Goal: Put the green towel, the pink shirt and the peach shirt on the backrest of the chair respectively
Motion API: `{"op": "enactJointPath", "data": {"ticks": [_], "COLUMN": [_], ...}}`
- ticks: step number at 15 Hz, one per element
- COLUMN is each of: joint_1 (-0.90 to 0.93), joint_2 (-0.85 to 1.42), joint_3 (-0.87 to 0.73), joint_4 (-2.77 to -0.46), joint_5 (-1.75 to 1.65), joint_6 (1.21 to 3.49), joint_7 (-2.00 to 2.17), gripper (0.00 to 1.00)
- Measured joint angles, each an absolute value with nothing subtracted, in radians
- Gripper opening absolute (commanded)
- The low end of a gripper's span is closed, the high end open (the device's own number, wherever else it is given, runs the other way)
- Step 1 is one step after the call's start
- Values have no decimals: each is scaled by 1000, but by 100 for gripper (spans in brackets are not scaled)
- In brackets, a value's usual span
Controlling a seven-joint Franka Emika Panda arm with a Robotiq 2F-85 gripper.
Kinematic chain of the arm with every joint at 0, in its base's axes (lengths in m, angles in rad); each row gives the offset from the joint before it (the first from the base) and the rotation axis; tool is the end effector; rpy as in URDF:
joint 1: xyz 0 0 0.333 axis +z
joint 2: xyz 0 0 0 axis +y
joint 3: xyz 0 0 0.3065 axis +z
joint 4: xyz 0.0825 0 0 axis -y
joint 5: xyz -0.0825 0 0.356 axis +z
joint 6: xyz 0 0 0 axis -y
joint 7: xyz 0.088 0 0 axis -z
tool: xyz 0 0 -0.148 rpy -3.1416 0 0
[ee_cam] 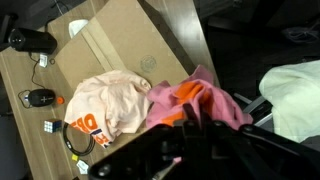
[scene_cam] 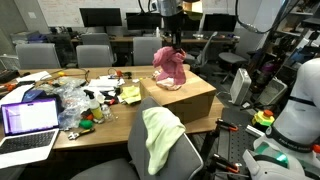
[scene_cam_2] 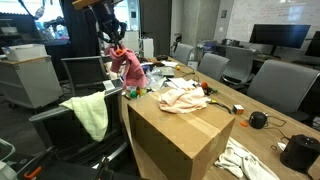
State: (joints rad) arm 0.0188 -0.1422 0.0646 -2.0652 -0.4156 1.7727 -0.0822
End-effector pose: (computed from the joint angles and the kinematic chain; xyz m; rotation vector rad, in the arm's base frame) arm 0.4720 -0.0113 0.4537 2.6985 0.3802 -0.2060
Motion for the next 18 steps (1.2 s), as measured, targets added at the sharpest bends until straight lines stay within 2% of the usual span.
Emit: {"op": "enactJointPath", "data": {"ticks": [18], "joint_1": [119], "joint_2": [-136], "joint_3": [153], "joint_4": [-2067], "joint_5": [-469], "joint_6": [1747], "joint_7": [-117], "gripper": [2]}}
